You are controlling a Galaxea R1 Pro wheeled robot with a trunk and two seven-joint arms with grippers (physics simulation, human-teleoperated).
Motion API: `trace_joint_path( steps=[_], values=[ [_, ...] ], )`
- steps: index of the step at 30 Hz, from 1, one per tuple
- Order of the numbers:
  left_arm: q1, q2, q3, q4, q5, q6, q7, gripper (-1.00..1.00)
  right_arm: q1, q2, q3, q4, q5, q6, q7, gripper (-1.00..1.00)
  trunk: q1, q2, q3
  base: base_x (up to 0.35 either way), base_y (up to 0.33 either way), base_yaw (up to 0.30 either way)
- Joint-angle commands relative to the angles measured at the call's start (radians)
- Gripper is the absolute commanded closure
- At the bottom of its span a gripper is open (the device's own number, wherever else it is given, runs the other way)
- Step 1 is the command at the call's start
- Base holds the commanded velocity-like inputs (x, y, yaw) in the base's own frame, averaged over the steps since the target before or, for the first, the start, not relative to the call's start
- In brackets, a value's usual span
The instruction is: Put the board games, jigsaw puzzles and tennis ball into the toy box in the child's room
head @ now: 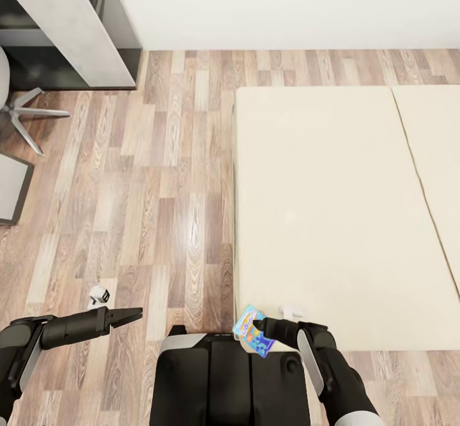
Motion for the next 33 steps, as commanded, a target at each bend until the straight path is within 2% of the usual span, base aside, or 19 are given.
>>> trace_joint_path(
  steps=[1,15,33],
  values=[
    [0.000,0.000,0.000,0.000,0.000,0.011,-0.004,-1.00,0.000,0.001,-0.004,-0.001,-0.005,0.006,0.002,-1.00,0.001,-0.002,-0.002,0.000,0.000,0.000],
    [0.000,0.000,0.000,0.000,0.000,0.011,-0.004,-1.00,-0.001,0.000,-0.003,0.045,-0.001,-0.010,0.002,-1.00,0.001,-0.002,-0.007,0.000,0.000,0.000],
    [0.000,0.000,0.000,0.000,0.000,0.011,-0.004,-1.00,-0.001,0.001,-0.002,0.057,-0.003,-0.016,0.002,-1.00,0.001,-0.002,-0.008,0.000,0.000,0.000]
  ],
)
